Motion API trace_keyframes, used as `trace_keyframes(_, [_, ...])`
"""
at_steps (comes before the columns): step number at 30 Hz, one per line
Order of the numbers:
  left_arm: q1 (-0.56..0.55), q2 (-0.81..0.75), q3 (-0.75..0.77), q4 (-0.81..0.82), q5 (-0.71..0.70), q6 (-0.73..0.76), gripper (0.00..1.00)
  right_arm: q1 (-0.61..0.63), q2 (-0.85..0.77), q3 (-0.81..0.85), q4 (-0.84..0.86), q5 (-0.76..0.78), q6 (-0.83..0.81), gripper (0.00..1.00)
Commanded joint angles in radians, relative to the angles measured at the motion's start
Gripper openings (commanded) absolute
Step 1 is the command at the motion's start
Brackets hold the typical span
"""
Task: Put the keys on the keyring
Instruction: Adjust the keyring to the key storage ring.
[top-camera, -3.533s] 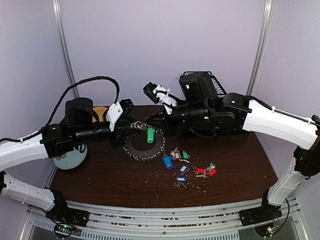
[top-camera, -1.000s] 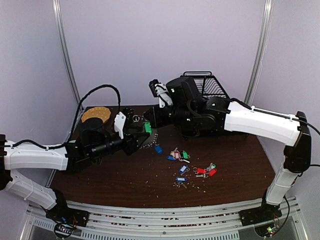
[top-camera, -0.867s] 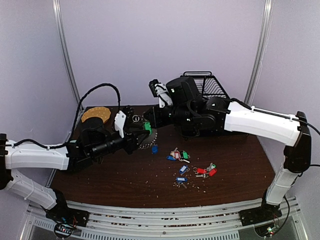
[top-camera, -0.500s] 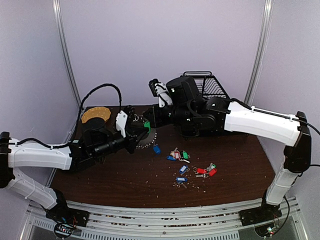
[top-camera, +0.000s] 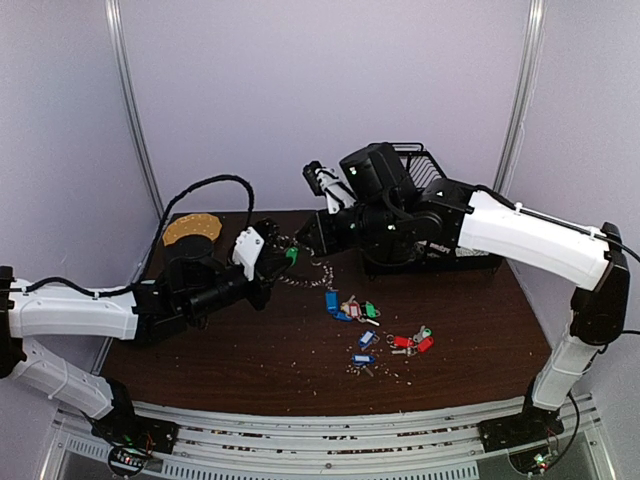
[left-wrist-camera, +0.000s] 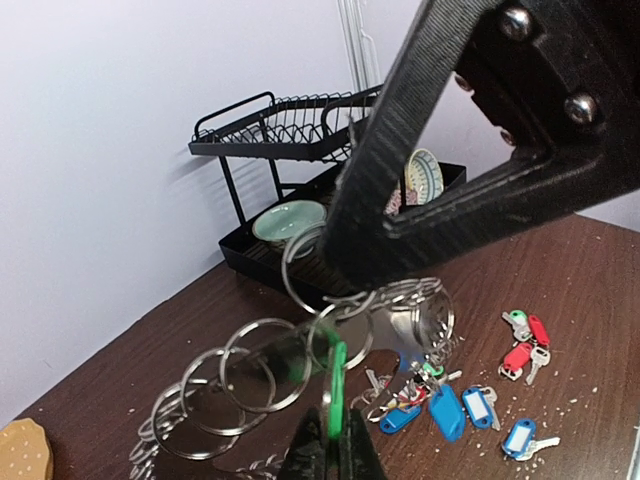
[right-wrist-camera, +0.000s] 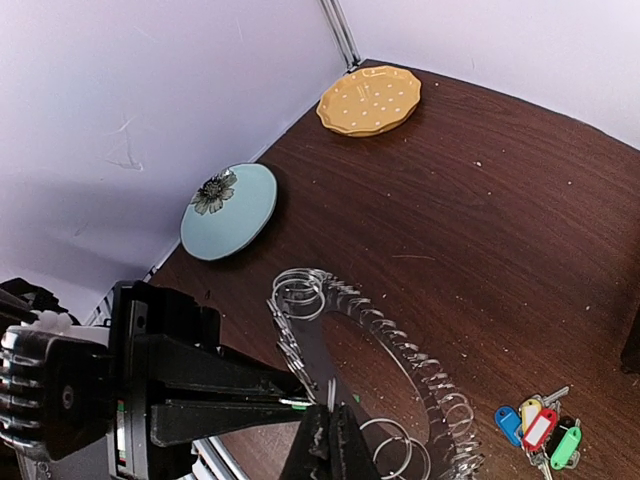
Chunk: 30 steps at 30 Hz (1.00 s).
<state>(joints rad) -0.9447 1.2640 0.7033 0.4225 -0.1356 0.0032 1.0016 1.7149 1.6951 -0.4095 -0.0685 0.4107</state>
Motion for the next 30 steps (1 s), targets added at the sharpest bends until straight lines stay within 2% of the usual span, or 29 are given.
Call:
trace_keyframes(1, [0.016,-0.008,0.033,-0.055,-0.133,0.068,0.0,-0.014,-0.041,0.047,-0.081,-0.05,-0.005,0.0])
trace_keyframes(5, [0.005,-0.013,0.037,-0.067,-0.095,0.083,0.0,-0.032,-0.052,0.034,-0.06,-0.07,0.011,0.0])
trace_keyframes(10, [0.001,-0.018,0.041,-0.085,-0.154,0.117,0.0,-0.043,-0.055,0.032,-0.076,-0.09,0.016,0.0])
trace_keyframes(15, [-0.012,-0.055,0.03,-0.082,-0.03,0.139,0.0,-0.048,-0.045,0.044,-0.102,-0.092,-0.012,0.0])
trace_keyframes(21, [-0.015,-0.049,0.03,-0.123,-0.169,0.189,0.0,-0.056,-0.036,0.058,-0.174,-0.188,0.035,0.0])
trace_keyframes(30, [-0.056,-0.05,0.019,-0.099,-0.226,0.279,0.0,-0.065,-0.038,0.049,-0.248,-0.253,0.052,0.0])
